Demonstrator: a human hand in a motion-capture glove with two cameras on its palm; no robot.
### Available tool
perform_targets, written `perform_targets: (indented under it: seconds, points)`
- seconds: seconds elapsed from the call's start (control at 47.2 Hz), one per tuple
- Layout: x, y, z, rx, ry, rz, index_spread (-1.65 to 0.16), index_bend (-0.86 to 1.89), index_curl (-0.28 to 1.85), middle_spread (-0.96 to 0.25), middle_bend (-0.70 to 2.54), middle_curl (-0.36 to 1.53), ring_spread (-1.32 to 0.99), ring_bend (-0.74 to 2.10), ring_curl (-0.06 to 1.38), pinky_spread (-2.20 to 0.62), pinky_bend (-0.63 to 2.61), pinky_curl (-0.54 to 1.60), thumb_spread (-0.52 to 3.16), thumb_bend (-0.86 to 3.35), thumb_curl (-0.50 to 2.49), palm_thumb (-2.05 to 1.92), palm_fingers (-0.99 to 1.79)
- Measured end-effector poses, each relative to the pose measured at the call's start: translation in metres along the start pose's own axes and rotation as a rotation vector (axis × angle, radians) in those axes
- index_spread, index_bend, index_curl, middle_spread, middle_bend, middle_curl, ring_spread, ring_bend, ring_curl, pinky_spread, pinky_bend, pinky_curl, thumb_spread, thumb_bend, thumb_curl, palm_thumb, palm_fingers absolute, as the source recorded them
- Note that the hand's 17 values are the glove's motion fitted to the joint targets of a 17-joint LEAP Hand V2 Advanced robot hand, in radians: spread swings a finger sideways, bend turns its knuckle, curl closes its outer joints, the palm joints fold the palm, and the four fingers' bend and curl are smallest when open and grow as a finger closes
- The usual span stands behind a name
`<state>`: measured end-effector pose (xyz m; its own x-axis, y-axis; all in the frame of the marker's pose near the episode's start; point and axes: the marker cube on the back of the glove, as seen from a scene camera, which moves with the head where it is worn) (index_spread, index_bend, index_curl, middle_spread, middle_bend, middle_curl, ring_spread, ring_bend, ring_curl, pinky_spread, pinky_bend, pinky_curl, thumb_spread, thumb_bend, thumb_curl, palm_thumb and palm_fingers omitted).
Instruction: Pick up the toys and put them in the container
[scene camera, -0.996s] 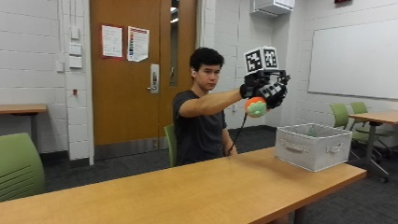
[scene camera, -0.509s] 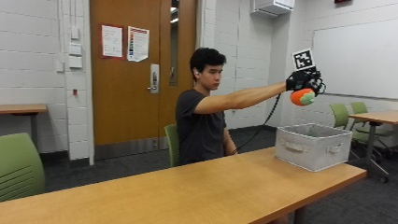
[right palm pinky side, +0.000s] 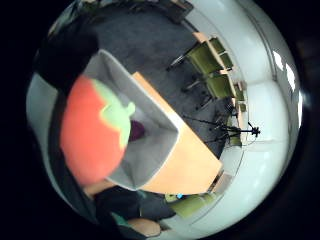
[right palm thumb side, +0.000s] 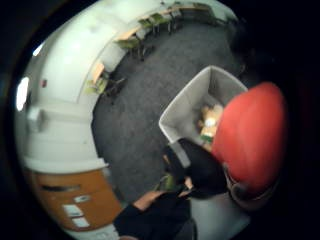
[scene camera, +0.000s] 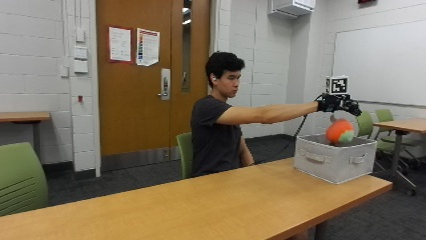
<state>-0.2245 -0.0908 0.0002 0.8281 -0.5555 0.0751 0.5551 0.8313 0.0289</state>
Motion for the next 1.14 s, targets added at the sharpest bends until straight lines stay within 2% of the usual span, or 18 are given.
perform_targets:
  seconds: [0.021,0.042,0.064,0.106,0.212,0.318,0.509,0.593,0.636,0.699,0.932,1.144]
  points:
    - [0.001,0.001,0.001,-0.008,-0.004,0.020,-0.46,0.08,1.62,-0.37,0.87,0.71,-0.42,1.17,0.50,-0.41,0.75,0.40,0.92,0.10,1.03,0.32,0.71]
    - [0.003,0.002,0.002,-0.011,-0.011,0.031,-0.46,-0.01,1.58,-0.32,0.70,0.67,-0.39,1.07,0.48,-0.37,0.80,0.44,0.93,-0.04,0.96,0.13,0.21]
    - [0.004,0.003,0.002,-0.011,-0.015,0.033,-0.45,-0.01,1.54,-0.30,0.67,0.68,-0.37,1.07,0.53,-0.35,0.86,0.50,0.95,-0.06,0.93,0.09,0.10]
    - [0.010,0.007,0.001,-0.004,-0.004,0.033,-0.44,-0.03,1.47,-0.26,0.62,0.65,-0.34,1.04,0.51,-0.31,0.90,0.49,0.97,-0.10,0.86,-0.02,-0.01]
    - [0.021,0.016,-0.006,0.037,0.017,0.101,-0.42,-0.02,1.30,-0.21,0.59,0.59,-0.33,0.98,0.40,-0.25,0.95,0.42,1.01,-0.10,0.73,-0.10,-0.02]
    - [-0.014,0.027,-0.007,0.054,0.106,0.227,-0.38,0.01,1.15,-0.17,0.60,0.57,-0.31,1.00,0.38,-0.22,0.97,0.40,1.04,-0.10,0.63,-0.11,-0.04]
    - [0.070,0.119,-0.016,0.086,0.232,0.240,-0.30,0.04,0.92,-0.15,0.62,0.55,-0.30,1.01,0.37,-0.18,0.99,0.40,1.07,-0.09,0.48,-0.10,-0.07]
    - [0.099,0.156,-0.019,0.085,0.191,0.278,-0.28,0.06,0.84,-0.14,0.62,0.55,-0.29,1.01,0.37,-0.18,0.98,0.39,1.08,-0.08,0.43,-0.10,-0.06]
    - [0.116,0.169,-0.017,0.084,0.218,0.370,-0.27,0.07,0.81,-0.14,0.62,0.54,-0.29,1.00,0.37,-0.17,0.98,0.39,1.09,-0.08,0.41,-0.10,-0.06]
    - [0.133,0.190,-0.014,0.085,0.231,0.430,-0.26,0.11,0.76,-0.14,0.61,0.53,-0.29,0.96,0.35,-0.17,0.98,0.38,1.10,-0.08,0.38,-0.09,-0.07]
    - [0.180,0.257,0.005,0.108,0.206,0.534,-0.25,0.17,0.68,-0.12,0.56,0.50,-0.29,0.84,0.31,-0.16,0.90,0.36,1.11,-0.07,0.30,-0.09,-0.02]
    - [0.196,0.277,0.017,0.088,0.170,0.567,-0.25,0.17,0.63,-0.12,0.50,0.47,-0.29,0.81,0.30,-0.15,0.84,0.34,1.11,-0.07,0.25,-0.09,0.01]
